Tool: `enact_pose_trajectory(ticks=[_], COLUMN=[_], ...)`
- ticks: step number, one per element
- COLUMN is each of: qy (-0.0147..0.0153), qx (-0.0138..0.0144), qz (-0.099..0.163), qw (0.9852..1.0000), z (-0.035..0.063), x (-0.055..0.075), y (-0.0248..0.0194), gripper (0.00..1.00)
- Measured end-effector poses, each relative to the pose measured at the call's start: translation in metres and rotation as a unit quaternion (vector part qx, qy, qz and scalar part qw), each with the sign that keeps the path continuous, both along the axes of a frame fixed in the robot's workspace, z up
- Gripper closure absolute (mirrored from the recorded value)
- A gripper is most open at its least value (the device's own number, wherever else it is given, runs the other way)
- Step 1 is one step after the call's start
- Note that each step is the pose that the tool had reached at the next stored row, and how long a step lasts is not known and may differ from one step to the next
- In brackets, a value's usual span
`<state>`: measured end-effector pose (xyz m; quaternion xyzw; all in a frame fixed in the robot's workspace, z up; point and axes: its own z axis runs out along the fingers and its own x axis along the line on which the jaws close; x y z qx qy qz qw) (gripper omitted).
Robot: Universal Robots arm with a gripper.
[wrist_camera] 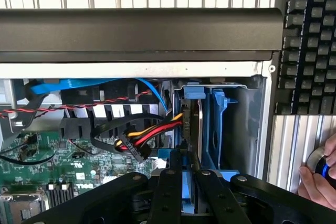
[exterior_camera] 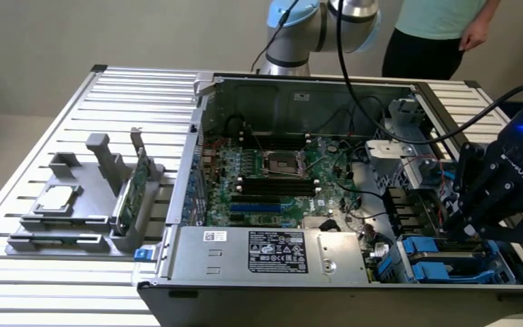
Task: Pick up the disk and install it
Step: 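Insert the second disk wire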
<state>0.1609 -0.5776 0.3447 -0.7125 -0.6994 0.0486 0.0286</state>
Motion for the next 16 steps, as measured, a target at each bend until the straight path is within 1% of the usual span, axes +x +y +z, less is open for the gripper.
enact_pose_trajectory(ticks=[10, 16], qy=[0.0, 0.0], qx=[0.0012, 0.0028], qz=[0.007, 0.012], qw=[1.0, 0.9999], z=[-0.0028, -0.0043], x=[0.0011, 0.0017], y=[-0.0009, -0.001], gripper=[0.83, 0.83])
